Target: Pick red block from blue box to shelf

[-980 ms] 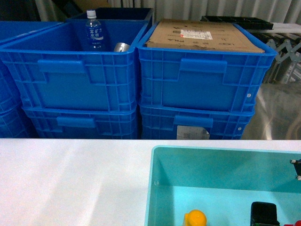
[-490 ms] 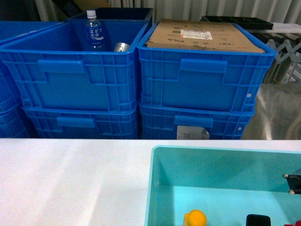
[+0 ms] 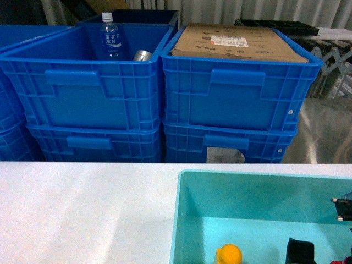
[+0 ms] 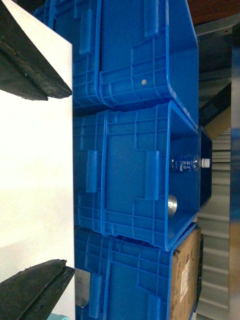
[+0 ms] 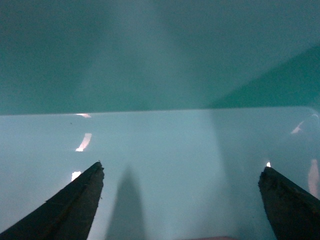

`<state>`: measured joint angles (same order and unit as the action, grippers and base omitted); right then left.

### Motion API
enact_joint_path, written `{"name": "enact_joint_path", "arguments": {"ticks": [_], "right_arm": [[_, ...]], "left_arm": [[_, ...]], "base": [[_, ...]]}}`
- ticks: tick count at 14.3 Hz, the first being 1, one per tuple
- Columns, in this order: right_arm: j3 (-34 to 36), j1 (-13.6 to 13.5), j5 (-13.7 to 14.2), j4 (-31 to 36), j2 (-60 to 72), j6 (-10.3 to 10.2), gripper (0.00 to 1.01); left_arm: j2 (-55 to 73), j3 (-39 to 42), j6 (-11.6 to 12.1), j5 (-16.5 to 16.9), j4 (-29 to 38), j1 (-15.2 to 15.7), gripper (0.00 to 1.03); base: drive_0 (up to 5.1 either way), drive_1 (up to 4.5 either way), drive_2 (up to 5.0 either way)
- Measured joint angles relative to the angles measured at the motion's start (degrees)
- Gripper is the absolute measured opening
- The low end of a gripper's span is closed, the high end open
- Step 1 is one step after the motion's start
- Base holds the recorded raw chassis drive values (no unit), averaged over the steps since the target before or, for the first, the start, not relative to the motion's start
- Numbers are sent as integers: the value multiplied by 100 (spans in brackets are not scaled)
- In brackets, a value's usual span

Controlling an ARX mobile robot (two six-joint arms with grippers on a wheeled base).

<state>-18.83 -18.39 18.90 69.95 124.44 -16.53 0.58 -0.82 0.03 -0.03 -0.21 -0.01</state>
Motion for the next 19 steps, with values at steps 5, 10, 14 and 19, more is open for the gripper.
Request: {"name": "enact_joint_path", "arguments": {"ticks": [5, 10, 14, 19], "right_arm": [[-59, 46, -380, 417, 278, 129, 31], [-278, 46, -409, -879, -588, 168, 26], [-188, 44, -525, -1672, -1582, 256, 26], [-7, 260, -1281, -4312, -4301, 243, 26]], "left_arm": [[0, 0, -2, 0, 0, 0, 98], [0, 0, 0, 0, 0, 0, 98], [0, 0, 0, 0, 0, 0, 98], [0, 0, -2, 0, 0, 0, 98]], "base": [[0, 0, 0], [0, 0, 0], [0, 0, 0], [0, 0, 0]]}}
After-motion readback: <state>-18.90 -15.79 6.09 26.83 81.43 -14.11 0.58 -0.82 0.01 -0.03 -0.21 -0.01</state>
